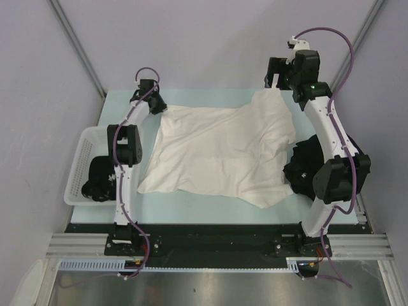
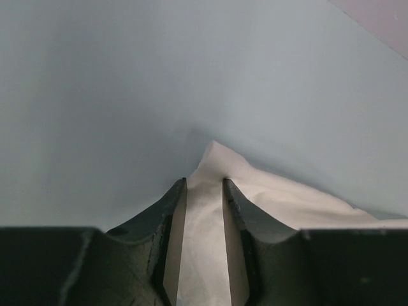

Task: Fold and stack the t-shirts
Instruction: Flatten out the tshirt

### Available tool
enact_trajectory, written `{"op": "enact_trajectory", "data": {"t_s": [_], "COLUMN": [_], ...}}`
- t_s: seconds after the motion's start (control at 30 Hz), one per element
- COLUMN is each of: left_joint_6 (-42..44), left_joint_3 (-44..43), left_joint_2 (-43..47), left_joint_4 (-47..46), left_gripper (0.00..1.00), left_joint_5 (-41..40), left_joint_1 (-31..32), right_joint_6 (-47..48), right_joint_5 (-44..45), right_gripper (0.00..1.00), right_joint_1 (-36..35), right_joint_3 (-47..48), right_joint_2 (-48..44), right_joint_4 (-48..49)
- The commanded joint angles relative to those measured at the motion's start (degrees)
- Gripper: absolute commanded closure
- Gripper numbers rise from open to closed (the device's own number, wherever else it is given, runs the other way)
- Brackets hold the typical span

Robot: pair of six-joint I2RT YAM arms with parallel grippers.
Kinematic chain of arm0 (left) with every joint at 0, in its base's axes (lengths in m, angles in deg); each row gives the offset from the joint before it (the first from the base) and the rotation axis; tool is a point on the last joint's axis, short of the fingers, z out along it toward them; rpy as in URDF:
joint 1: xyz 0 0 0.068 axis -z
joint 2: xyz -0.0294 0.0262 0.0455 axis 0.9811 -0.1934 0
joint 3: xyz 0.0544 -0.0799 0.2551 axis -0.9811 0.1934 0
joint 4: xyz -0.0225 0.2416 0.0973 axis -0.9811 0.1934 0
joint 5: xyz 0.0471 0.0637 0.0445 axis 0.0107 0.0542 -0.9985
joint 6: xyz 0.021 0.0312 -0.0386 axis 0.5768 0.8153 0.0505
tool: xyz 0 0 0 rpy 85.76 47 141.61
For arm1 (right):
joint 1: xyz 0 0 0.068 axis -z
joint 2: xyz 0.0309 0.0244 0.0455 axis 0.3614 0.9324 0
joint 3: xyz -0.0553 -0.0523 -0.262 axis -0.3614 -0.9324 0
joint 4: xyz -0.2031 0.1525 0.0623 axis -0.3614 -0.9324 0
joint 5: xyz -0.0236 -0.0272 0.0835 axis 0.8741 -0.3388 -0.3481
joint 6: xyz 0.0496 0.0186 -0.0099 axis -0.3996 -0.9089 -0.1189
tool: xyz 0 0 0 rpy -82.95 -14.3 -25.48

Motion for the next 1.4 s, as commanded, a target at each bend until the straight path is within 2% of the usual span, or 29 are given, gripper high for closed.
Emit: {"op": "enact_trajectory", "data": {"t_s": [0.0,0.13,0.27,0.4,0.63,0.97,1.17,1.37], "left_joint_6": [-0.72,-1.34,-2.39,-3.71,-4.42,-3.89,-4.32,-4.94], "left_joint_3": [-2.95,-4.44,-6.55,-8.92,-11.83,-10.78,-7.97,-4.80], "left_joint_2": [-1.60,-2.66,-3.71,-4.94,-6.70,-5.91,-4.33,-0.29], "left_joint_4": [-0.08,-0.52,-0.96,-2.10,-4.03,-5.35,-7.37,-12.28], "left_gripper": [0.69,0.88,0.97,1.00,1.00,0.99,0.90,0.80], "left_joint_5": [1.38,1.30,0.33,-0.55,-0.55,1.90,5.51,12.45], "left_joint_1": [0.14,-0.04,-0.57,-2.23,-5.75,-9.71,-9.80,-8.57], "right_joint_6": [1.11,1.72,1.90,2.16,2.69,3.31,2.43,1.72], "right_joint_5": [1.04,2.62,2.80,3.06,3.50,4.99,6.66,15.96], "right_gripper": [0.00,0.00,0.01,0.00,0.00,0.00,0.00,0.00], "right_joint_1": [-0.47,-0.65,-0.82,-1.26,-2.49,-3.72,-3.98,-6.53], "right_joint_3": [2.64,2.29,2.03,2.20,2.29,2.73,2.20,2.55], "right_joint_2": [-4.06,-4.15,-4.06,-3.53,-2.39,-0.55,-0.19,-0.28], "right_joint_4": [-0.45,-1.24,-1.60,-2.03,-3.09,-3.44,-4.14,-3.88]}}
